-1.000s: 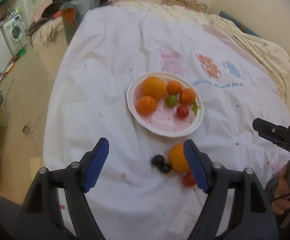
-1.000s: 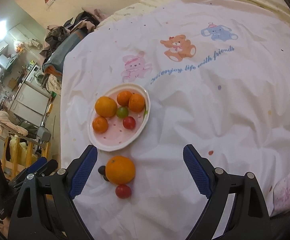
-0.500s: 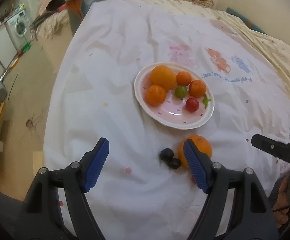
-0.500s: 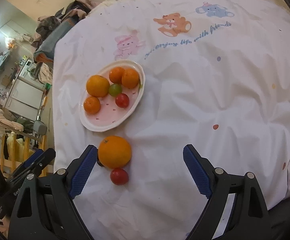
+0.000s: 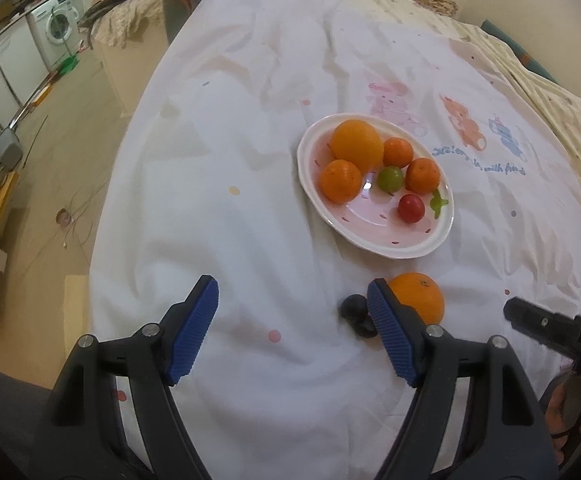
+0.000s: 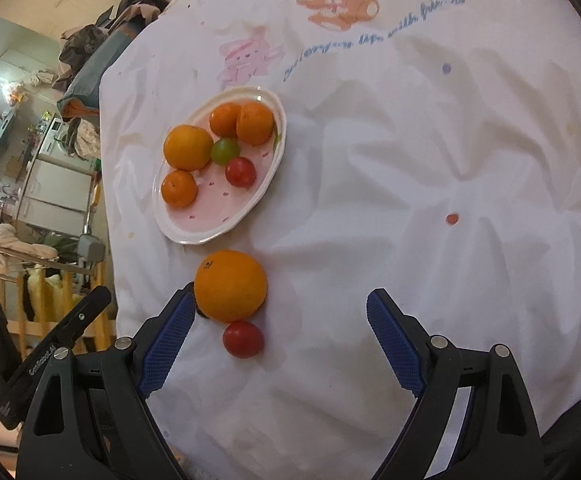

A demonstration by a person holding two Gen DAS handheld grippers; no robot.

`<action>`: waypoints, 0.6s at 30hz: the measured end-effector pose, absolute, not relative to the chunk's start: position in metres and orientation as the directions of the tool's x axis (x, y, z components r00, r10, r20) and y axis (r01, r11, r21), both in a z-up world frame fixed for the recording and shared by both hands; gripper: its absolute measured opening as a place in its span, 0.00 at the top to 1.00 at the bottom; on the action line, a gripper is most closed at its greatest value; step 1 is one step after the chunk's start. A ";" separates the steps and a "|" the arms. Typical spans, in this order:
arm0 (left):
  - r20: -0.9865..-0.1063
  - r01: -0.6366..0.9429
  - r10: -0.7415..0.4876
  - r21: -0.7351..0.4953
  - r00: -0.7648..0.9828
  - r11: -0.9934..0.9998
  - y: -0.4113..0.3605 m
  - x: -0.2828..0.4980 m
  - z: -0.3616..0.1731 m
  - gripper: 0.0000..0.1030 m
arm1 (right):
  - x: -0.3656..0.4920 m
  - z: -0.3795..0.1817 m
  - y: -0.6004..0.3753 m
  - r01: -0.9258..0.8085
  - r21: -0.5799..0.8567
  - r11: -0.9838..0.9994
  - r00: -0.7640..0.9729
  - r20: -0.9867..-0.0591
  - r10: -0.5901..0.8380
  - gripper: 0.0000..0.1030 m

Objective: Organize fruits
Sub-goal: 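Grasp the remaining red tomato with the right tool and lift it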

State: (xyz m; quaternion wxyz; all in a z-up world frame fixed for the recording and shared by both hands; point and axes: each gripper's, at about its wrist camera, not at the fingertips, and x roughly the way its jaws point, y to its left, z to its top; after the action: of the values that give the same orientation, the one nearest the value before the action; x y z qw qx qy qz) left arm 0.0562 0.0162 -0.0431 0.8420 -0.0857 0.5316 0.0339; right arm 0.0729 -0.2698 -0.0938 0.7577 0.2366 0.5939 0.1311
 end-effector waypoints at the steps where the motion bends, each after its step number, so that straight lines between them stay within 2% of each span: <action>1: -0.901 -0.150 -0.035 -0.110 0.432 0.983 0.017 0.057 -0.043 0.28 | 0.073 -0.095 -0.267 0.074 0.515 0.854 0.246 -0.839 0.485 0.13; 2: -0.902 -0.150 -0.036 -0.111 0.431 0.982 0.018 0.056 -0.043 0.28 | 0.073 -0.098 -0.262 0.056 0.516 0.855 0.227 -0.840 0.492 0.13; 10: -0.903 -0.155 -0.042 -0.119 0.428 0.981 0.020 0.056 -0.042 0.28 | 0.069 -0.122 -0.202 -0.117 0.445 0.888 0.091 -0.885 0.456 0.39; 15: -0.904 -0.163 -0.045 -0.125 0.425 0.979 0.024 0.057 -0.041 0.28 | 0.069 -0.136 -0.181 -0.178 0.396 0.901 0.059 -0.910 0.411 0.50; 17: -0.905 -0.166 -0.047 -0.128 0.422 0.978 0.025 0.057 -0.042 0.28 | 0.068 -0.136 -0.177 -0.196 0.379 0.905 0.063 -0.916 0.397 0.59; 18: -0.907 -0.167 -0.049 -0.130 0.419 0.977 0.025 0.057 -0.043 0.28 | 0.067 -0.136 -0.176 -0.202 0.373 0.905 0.062 -0.918 0.392 0.67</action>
State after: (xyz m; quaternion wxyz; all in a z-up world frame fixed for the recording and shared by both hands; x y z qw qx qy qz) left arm 0.0569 0.0246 -0.0428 0.8363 -0.1004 0.5378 0.0352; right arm 0.0672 -0.1764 -0.1357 0.7249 0.0727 0.6536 0.2050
